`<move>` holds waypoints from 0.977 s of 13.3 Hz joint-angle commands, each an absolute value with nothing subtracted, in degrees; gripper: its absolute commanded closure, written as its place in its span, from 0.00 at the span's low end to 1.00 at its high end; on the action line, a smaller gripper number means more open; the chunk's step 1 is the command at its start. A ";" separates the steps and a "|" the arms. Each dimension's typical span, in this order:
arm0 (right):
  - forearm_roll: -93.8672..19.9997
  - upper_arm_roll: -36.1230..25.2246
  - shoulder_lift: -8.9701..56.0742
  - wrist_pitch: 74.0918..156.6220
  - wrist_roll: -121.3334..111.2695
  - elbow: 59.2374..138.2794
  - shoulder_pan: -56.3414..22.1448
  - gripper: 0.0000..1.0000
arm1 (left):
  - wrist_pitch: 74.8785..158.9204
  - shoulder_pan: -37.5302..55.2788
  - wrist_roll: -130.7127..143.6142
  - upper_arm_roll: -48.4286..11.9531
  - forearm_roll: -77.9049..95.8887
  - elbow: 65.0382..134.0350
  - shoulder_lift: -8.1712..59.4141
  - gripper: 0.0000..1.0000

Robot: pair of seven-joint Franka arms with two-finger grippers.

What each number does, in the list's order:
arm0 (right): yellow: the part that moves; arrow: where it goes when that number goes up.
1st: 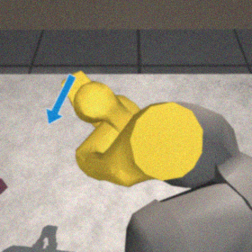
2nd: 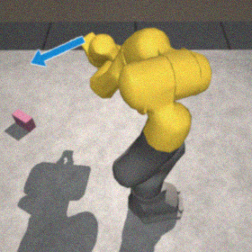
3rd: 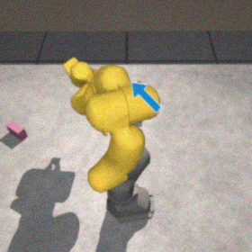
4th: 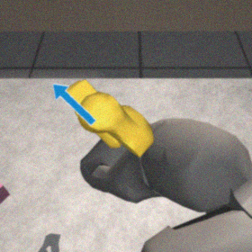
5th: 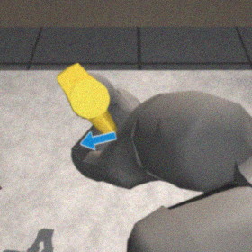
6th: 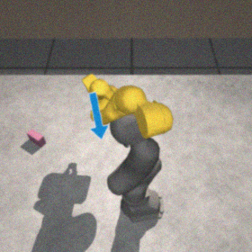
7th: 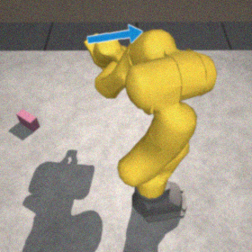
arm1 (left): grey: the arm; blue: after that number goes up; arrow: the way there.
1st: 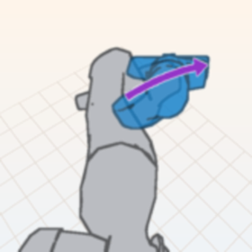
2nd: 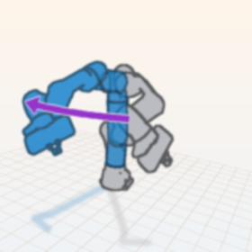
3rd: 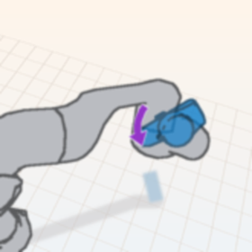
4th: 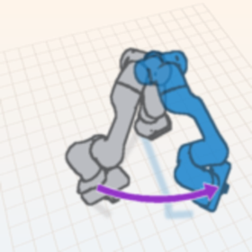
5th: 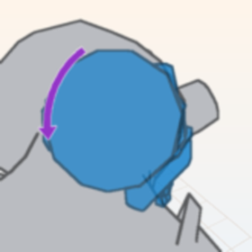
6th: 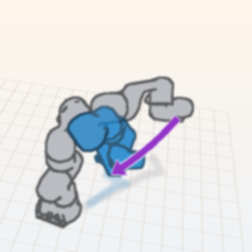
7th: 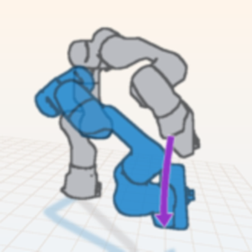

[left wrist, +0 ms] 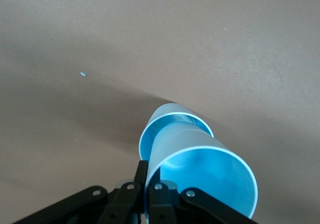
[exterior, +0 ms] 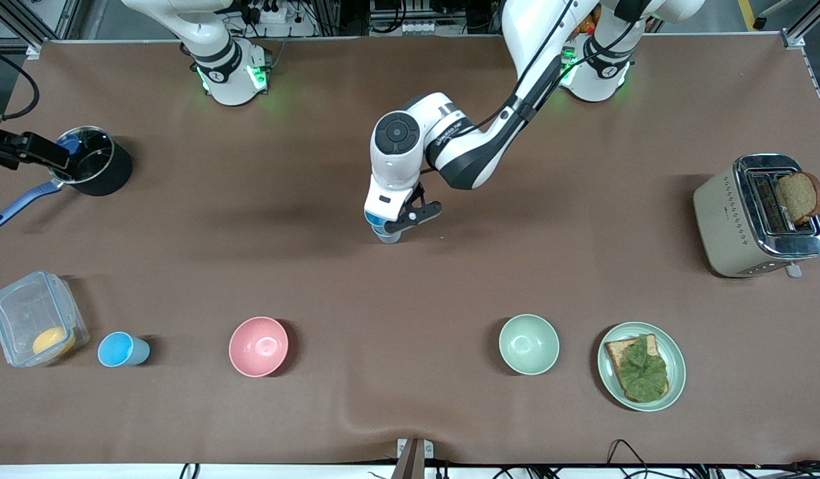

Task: Stack blue cups with both arms
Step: 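Lower the held cup into the center cup and open the left gripper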

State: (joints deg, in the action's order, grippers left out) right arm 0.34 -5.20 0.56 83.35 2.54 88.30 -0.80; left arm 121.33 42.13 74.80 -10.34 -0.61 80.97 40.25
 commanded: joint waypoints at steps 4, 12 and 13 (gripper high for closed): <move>1.76 -4.83 0.97 83.94 2.28 88.33 -1.23 0.00 | 121.29 42.36 75.68 -9.84 -2.20 79.37 40.08 0.00; 1.67 -5.01 1.32 84.81 -0.70 88.33 -0.79 0.00 | 115.23 27.46 62.19 -10.02 -9.58 80.24 23.75 0.00; 1.76 -5.01 1.32 84.81 -0.70 88.33 -0.79 0.00 | 114.35 24.03 56.14 -10.45 -9.49 80.24 22.16 0.00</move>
